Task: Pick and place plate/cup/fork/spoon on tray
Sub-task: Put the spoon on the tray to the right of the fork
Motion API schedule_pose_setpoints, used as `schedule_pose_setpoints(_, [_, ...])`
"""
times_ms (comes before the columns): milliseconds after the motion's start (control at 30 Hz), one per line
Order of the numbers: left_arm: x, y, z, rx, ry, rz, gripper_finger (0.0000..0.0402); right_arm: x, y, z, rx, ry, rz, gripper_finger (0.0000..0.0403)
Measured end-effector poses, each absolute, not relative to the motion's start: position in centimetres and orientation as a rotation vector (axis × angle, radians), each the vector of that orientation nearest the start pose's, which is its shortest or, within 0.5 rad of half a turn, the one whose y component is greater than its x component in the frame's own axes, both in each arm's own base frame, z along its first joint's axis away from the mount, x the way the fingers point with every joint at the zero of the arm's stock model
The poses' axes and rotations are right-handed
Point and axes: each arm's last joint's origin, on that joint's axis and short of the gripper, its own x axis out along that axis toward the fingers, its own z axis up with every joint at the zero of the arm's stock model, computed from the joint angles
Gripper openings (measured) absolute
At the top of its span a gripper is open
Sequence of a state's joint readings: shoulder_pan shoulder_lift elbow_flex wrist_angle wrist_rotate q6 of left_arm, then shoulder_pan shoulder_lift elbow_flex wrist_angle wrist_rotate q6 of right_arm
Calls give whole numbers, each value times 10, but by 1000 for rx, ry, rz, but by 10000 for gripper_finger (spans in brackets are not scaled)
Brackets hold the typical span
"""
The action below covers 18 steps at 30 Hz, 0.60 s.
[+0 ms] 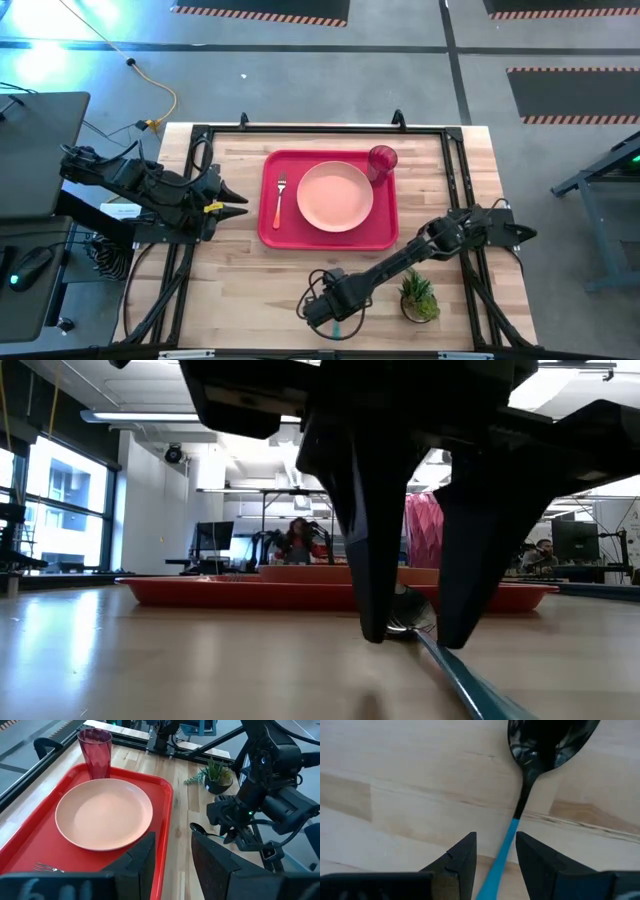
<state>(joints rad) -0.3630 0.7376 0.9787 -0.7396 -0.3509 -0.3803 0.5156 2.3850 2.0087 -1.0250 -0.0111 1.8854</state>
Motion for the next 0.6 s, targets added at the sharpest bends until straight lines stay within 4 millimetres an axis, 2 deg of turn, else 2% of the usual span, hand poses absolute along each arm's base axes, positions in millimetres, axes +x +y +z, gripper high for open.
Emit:
schedule_pose_setpoints(267, [126, -37, 352, -179, 471, 74, 115, 415, 233, 155, 1166, 1231, -939, 128])
schedule_pose_setpoints(467, [125, -37, 350, -170, 491, 77, 115, 419, 230, 146, 1171, 1254, -955, 126])
schedule_pose_setpoints(600, [124, -37, 348, -163, 509, 80, 115, 420, 228, 144, 1175, 1269, -961, 92])
